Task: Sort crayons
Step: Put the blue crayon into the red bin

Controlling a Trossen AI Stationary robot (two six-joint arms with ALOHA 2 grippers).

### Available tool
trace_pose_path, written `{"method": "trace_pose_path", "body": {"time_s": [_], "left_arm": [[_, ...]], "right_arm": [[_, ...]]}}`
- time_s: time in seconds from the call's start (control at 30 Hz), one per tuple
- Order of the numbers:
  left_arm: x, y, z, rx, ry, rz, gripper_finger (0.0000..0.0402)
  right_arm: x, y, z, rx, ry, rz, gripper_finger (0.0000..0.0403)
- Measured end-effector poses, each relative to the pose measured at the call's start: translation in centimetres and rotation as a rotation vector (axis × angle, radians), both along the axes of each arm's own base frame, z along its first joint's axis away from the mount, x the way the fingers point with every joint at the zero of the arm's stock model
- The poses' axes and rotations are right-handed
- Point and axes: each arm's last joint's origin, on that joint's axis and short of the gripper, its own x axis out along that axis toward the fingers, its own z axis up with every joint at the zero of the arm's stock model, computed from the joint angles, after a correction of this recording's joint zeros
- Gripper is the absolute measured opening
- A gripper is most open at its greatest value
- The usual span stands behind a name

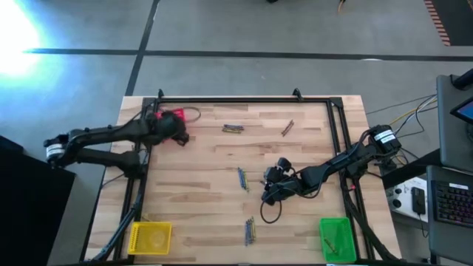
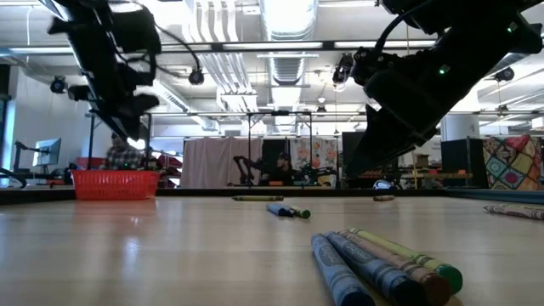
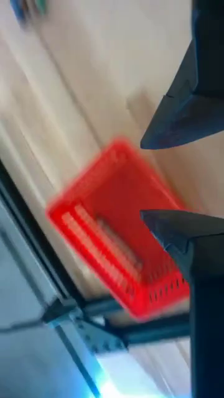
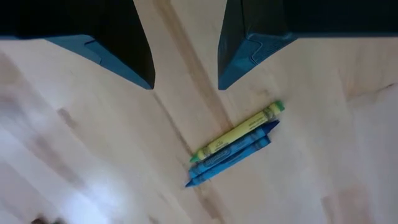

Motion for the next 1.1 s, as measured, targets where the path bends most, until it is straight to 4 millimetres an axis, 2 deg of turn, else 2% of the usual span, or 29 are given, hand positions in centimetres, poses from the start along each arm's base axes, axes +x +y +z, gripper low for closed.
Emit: {"method": "trace_pose_path", "body": {"time_s": [0.23, 0.37, 0.5, 0.6, 0.73, 0.9, 1.1], "left_arm": [[0.2, -8.1, 2.0, 0.048, -0.299, -0.279, 0.0125], [-0.6, -12.6, 1.9, 0.038, -0.380, -0.463, 0.0115], [-1.3, -15.4, 1.3, -0.020, -0.418, -0.533, 0.0111], [-1.2, -16.2, 0.6, -0.029, -0.404, -0.528, 0.0111], [-0.7, -16.3, -0.2, 0.011, -0.357, -0.508, 0.0111], [0.1, -15.3, -0.6, 0.062, -0.300, -0.471, 0.0111], [0.7, -13.8, -0.5, 0.019, -0.214, -0.476, 0.0111]], "right_arm": [[0.0, 0.0, 0.0, 0.005, -0.011, -0.022, 0.0166], [0.0, 0.0, 0.0, 0.012, -0.015, -0.029, 0.0166], [0.1, 0.0, 0.0, 0.027, -0.028, -0.042, 0.0166], [0.1, 0.0, 0.0, 0.033, -0.033, -0.047, 0.0166], [0.3, -0.1, 0.1, 0.029, -0.047, -0.040, 0.0166], [0.7, -0.2, 0.4, 0.020, -0.080, -0.022, 0.0166], [0.8, -0.2, 0.5, 0.068, -0.113, -0.068, 0.0166]]}}
